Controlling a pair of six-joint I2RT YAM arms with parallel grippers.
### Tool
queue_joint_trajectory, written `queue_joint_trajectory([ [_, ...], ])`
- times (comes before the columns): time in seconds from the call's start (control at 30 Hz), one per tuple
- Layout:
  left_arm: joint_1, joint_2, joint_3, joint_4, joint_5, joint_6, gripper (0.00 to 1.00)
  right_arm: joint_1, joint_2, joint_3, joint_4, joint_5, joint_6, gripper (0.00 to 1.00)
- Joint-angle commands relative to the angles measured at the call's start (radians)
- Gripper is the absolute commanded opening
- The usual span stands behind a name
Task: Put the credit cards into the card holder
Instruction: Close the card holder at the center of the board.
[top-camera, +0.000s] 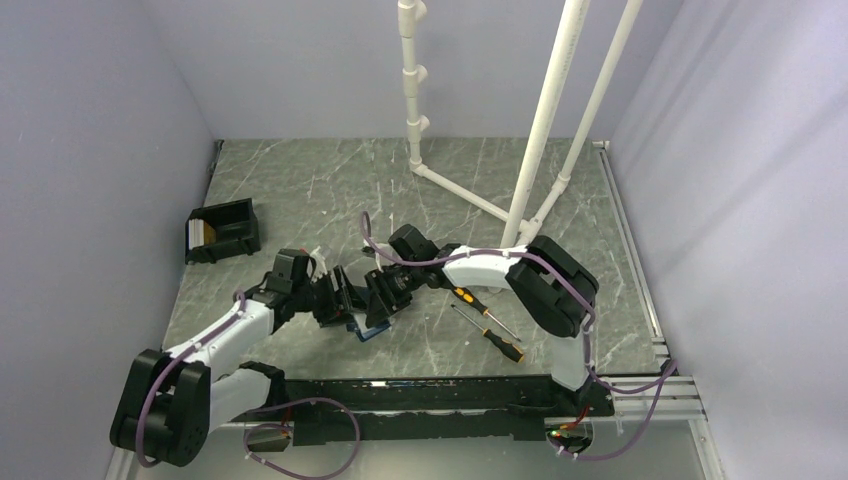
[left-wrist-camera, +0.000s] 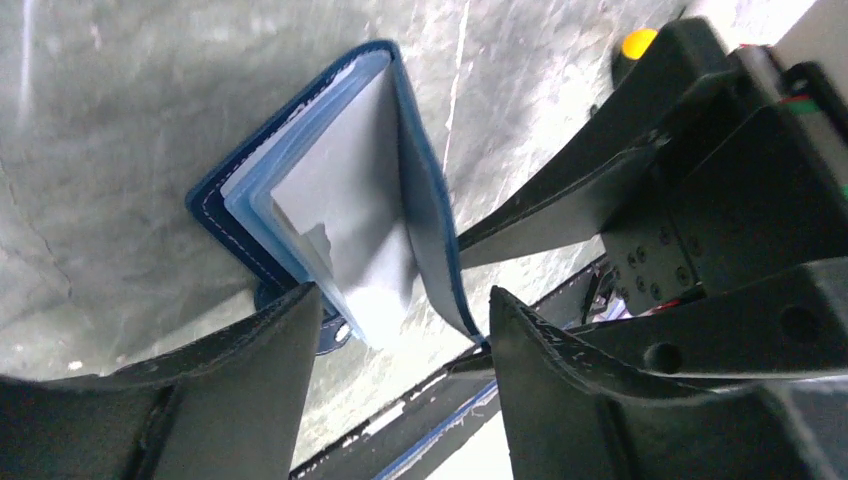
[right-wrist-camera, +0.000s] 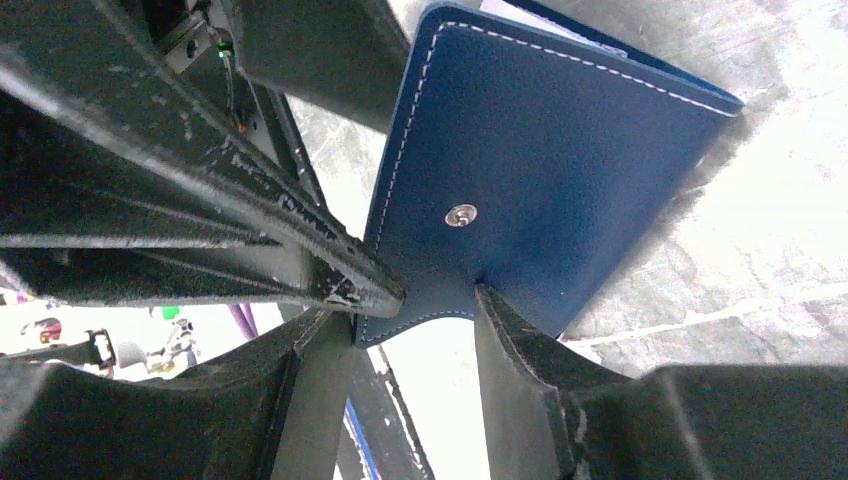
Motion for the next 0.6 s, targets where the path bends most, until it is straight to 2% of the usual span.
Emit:
queue_joint_trajectory([
  [0.0, -0.001, -0.021, -0.022, -0.084, 0.063, -0.084, 0.65, -0.007, 0.03, 0.051, -0.054, 0.008, -0.072, 0.48],
  [0.1, -0.001, -0.058, -0.053, -0.104, 0.062, -0.121, 0.63, -0.007, 0.036, 0.07, -0.077, -0.009, -0.087, 0.49],
  [0.2, 0.0, -0.1, -0.062, -0.184, -0.01, -0.142, 0.64, -0.007, 0.03, 0.074, -0.072, -0.025, -0.078, 0.5],
  [0.33, -0.001, -0.104, -0.045, -0.26, -0.06, -0.181, 0.52, -0.008, 0.021, 0.086, -0.077, -0.03, -0.074, 0.52],
  [0.47, -0.001, -0.139, -0.029, -0.31, -0.099, -0.179, 0.59, -0.007, 0.028, 0.102, -0.091, -0.028, -0.085, 0.54],
  [0.57, -0.001, -0.207, -0.017, -0.337, -0.133, -0.184, 0.52, -0.007, 0.032, 0.11, -0.091, -0.041, -0.086, 0.55],
])
